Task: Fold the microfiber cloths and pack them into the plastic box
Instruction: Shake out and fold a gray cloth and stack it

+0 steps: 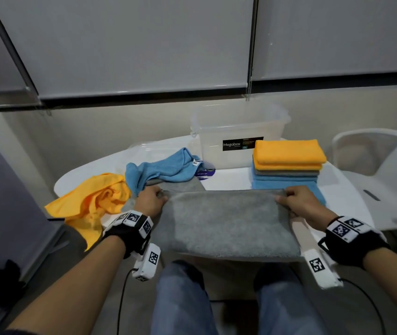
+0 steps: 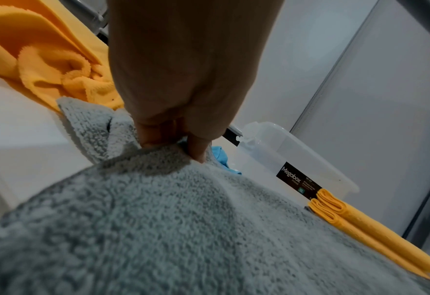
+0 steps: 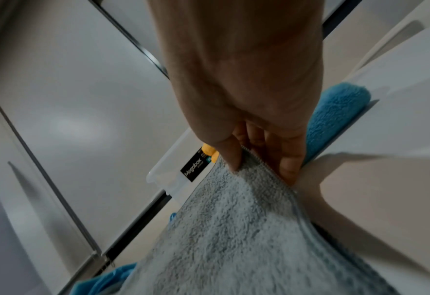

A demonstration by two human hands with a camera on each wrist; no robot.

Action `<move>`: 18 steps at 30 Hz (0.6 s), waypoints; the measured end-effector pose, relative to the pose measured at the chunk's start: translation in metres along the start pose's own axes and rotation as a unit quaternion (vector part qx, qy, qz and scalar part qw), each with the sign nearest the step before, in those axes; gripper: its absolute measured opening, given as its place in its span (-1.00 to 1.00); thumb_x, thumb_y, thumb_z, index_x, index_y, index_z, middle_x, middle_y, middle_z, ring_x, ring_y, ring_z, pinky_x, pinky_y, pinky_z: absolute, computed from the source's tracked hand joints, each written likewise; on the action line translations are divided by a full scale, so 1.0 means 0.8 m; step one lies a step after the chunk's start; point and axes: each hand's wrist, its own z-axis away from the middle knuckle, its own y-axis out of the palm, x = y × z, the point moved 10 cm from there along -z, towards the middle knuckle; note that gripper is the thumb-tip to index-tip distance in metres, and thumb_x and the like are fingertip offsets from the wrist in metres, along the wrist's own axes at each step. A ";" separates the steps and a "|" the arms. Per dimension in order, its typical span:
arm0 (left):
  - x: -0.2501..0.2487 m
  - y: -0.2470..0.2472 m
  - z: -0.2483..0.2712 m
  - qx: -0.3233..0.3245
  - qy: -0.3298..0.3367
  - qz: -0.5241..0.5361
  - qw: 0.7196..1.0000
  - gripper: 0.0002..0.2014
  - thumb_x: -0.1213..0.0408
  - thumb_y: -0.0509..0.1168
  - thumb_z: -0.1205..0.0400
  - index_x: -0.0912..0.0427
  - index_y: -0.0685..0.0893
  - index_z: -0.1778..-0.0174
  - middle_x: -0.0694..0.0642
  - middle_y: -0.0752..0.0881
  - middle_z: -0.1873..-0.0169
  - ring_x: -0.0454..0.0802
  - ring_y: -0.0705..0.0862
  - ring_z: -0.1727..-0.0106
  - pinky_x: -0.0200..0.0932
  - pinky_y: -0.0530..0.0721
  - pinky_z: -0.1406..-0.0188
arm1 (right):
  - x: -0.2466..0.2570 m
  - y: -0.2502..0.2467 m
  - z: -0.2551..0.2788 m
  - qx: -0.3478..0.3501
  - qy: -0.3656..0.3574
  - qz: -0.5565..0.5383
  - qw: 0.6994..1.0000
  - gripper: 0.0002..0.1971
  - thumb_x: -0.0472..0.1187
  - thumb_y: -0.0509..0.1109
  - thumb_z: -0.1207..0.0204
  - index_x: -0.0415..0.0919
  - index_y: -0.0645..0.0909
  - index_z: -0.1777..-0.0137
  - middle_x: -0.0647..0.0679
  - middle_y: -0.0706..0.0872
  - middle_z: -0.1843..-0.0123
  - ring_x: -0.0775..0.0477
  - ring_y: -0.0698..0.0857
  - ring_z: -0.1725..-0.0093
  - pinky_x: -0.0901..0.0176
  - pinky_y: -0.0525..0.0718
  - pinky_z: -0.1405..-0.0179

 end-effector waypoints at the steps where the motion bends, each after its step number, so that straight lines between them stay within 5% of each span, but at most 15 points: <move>1: 0.003 0.000 -0.001 0.000 -0.007 0.004 1.000 -0.80 0.21 0.43 -0.63 0.31 0.70 0.11 0.33 0.77 0.10 0.31 0.72 -0.05 -0.05 0.50 0.12 | -0.001 -0.004 -0.001 0.005 0.003 -0.018 1.000 -0.78 -0.27 0.46 -0.61 -0.36 0.61 0.24 -0.25 0.64 0.26 -0.17 0.64 0.24 -0.03 0.63 0.29; 4: 0.009 -0.002 -0.001 -0.003 -0.029 0.018 0.999 -0.73 0.16 0.45 -0.62 0.25 0.63 0.29 0.23 0.67 0.31 0.26 0.71 0.11 -0.10 0.44 0.23 | -0.002 -0.005 -0.006 0.029 0.002 -0.024 0.999 -0.74 -0.26 0.48 -0.60 -0.49 0.60 0.16 -0.26 0.60 0.25 -0.20 0.61 0.24 -0.05 0.63 0.28; 8: 0.014 0.001 -0.003 0.003 -0.051 0.007 0.999 -0.68 0.08 0.42 -0.64 0.27 0.66 0.26 0.21 0.68 0.31 0.19 0.67 0.19 -0.09 0.49 0.22 | -0.007 0.005 -0.011 0.040 -0.004 0.042 0.998 -0.73 -0.28 0.48 -0.60 -0.31 0.50 0.27 -0.19 0.46 0.37 -0.12 0.51 0.37 0.04 0.51 0.41; 18: 0.022 0.003 -0.005 -0.032 -0.083 0.015 0.996 -0.65 0.05 0.45 -0.60 0.29 0.69 0.32 0.13 0.64 0.45 0.08 0.60 0.37 -0.13 0.42 0.38 | -0.015 0.017 -0.021 0.044 0.008 0.116 0.992 -0.73 -0.27 0.43 -0.64 -0.30 0.51 0.28 -0.23 0.58 0.32 -0.16 0.61 0.36 0.10 0.62 0.48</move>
